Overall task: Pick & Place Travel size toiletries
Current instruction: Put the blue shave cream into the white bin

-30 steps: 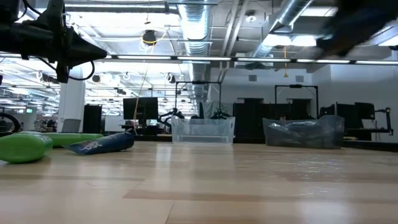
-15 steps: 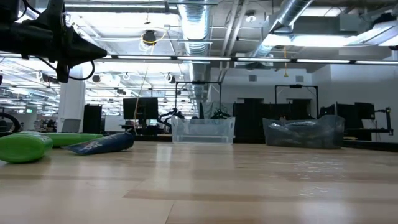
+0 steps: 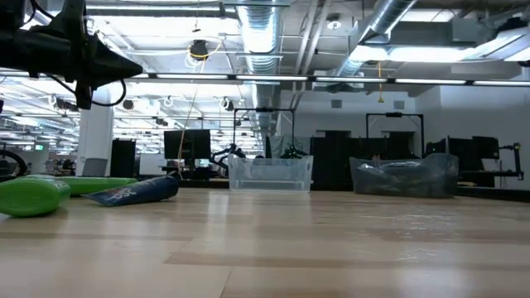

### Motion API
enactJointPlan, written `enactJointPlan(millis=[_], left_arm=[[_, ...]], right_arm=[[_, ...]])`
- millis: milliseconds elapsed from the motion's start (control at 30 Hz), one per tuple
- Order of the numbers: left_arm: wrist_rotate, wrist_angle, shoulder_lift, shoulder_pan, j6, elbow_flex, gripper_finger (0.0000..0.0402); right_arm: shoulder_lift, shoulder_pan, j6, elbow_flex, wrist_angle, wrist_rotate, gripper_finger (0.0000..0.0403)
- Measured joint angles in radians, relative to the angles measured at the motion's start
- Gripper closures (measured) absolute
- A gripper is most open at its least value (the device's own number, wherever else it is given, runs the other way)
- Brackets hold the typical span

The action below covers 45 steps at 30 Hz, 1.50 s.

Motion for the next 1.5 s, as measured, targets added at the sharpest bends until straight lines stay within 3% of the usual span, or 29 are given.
enactJointPlan(millis=[167,433,567,700,833,1133,1500], left_arm=[[0.000,0.003,0.000,0.000,0.000,0.000,0.0401],[0.000,0.003,0.000,0.000,0.000,0.000,0.0401],[0.000,0.003,0.000,0.000,0.000,0.000,0.0401],[0.000,0.003,0.000,0.000,0.000,0.000,0.0401],[0.000,0.003,0.000,0.000,0.000,0.000,0.0401],[0.000,0.006,0.004,0.000,0.000,0.000,0.0401],[0.000,0.012,0.019,0.000,0.000,0.000,0.0401]], right_arm=[[0.016,-0.018,-0.026,0.001,0.004,-0.013,0.0253],[-0.032,-0.078,-0.030,0.005,0.001,-0.025,0.0149],[-0.109,-0.163,-0.090,0.062,0.015,-0.012,0.0134],[-0.165,-0.303,-0.241,0.155,0.121,0.127,0.0140],[-0.157,-0.450,-0.506,0.245,0.288,0.274,0.0148],[0.131,-0.680,-1.222,0.464,0.455,0.301,0.0154],[0.562,-0.782,-1.733,0.849,0.370,0.214,0.0153]])
